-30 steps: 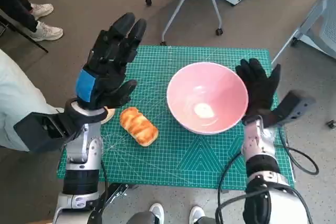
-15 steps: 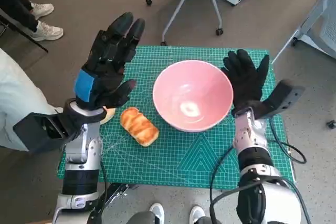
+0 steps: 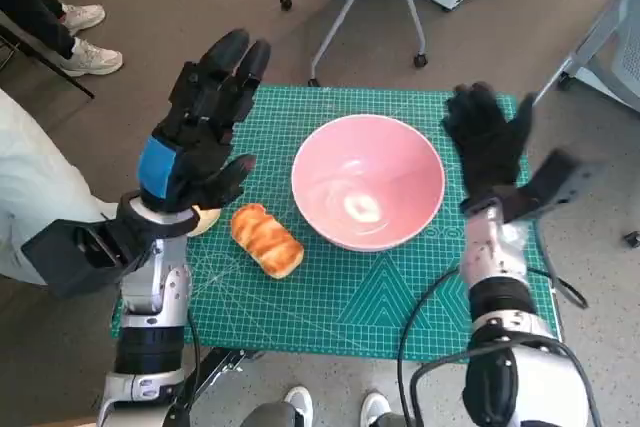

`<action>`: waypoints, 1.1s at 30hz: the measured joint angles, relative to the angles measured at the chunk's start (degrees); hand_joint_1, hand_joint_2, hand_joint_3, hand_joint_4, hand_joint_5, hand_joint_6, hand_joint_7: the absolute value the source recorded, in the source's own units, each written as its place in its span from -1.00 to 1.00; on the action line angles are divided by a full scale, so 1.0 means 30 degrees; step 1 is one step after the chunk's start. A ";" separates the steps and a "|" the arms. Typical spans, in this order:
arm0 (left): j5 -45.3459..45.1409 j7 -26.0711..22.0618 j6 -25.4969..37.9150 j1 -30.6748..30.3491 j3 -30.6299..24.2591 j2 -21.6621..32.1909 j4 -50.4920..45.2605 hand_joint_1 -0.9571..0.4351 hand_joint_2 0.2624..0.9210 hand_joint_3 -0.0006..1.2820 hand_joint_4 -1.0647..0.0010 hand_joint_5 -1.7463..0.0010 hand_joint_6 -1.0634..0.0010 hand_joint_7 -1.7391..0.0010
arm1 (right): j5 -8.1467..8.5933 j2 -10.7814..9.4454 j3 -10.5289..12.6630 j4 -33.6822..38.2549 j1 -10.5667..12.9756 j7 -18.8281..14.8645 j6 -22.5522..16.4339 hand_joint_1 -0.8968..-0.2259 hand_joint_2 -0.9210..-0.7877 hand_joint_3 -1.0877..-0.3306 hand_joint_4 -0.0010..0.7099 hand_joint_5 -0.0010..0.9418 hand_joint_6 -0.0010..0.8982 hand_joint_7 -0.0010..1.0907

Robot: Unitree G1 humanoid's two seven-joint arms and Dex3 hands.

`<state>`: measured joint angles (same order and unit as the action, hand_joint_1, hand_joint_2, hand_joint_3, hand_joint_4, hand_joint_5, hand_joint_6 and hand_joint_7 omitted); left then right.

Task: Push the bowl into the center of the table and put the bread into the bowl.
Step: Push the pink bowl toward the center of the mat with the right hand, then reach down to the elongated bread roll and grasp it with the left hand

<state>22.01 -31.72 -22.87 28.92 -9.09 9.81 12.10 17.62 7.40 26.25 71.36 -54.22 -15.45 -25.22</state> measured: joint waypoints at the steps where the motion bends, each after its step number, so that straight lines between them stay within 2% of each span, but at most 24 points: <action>1: 0.0000 0.0038 -0.0021 0.0000 0.0007 -0.0006 0.0000 -0.49 1.00 -0.29 0.81 0.99 1.00 0.53 | -0.0025 0.0035 -0.0089 -0.0219 0.0036 -0.0090 -0.0453 -0.18 -1.00 -0.36 -0.69 -0.99 -0.59 -0.73; 6: -0.0011 0.0238 -0.0049 0.0002 0.0124 -0.0127 -0.0001 -0.49 1.00 -0.29 0.81 0.99 1.00 0.53 | -0.0450 0.0154 -0.0782 -0.1655 0.0543 -0.0860 -0.3019 -0.16 -1.00 -0.35 -0.61 -0.96 -0.56 -0.72; 9: -0.0019 0.0353 -0.0049 0.0006 0.0222 -0.0269 0.0000 -0.49 1.00 -0.28 0.81 0.99 1.00 0.53 | -0.0760 0.0196 -0.1370 -0.2879 0.1120 -0.1551 -0.4523 -0.19 -1.00 -0.32 -0.55 -0.95 -0.55 -0.71; 15: -0.0020 0.0455 -0.0048 0.0077 0.0495 -0.0557 0.0001 -0.47 1.00 -0.27 0.80 0.99 1.00 0.52 | -0.0664 0.0127 -0.2378 -0.5904 0.2348 -0.3122 -0.6187 -0.22 -1.00 -0.27 -0.51 -0.95 -0.54 -0.70; 22: 0.0149 0.0304 -0.0050 0.0376 0.0655 -0.1000 0.0052 -0.45 1.00 -0.28 0.79 0.99 1.00 0.51 | 0.0041 -0.0202 -0.3657 -1.0095 0.4086 -0.4524 -0.6491 -0.28 -1.00 -0.26 -0.52 -0.96 -0.52 -0.67; 29: 0.0409 -0.0316 -0.0055 0.1024 0.0682 -0.1191 0.0205 -0.44 1.00 -0.30 0.79 0.99 1.00 0.50 | 0.0218 -0.0318 -0.4688 -1.3643 0.5787 -0.4762 -0.5590 -0.37 -1.00 -0.17 -0.49 -0.96 -0.51 -0.61; 33: 0.0451 -0.0502 -0.0050 0.1339 0.0707 -0.1205 0.0217 -0.45 1.00 -0.30 0.79 0.99 1.00 0.49 | 0.0395 -0.0323 -0.5013 -1.4907 0.6390 -0.4756 -0.4876 -0.39 -1.00 -0.11 -0.47 -0.96 -0.53 -0.58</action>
<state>23.36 -33.22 -23.02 32.94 -6.96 6.19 12.75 18.81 6.43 11.21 26.63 -35.05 -29.72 -39.85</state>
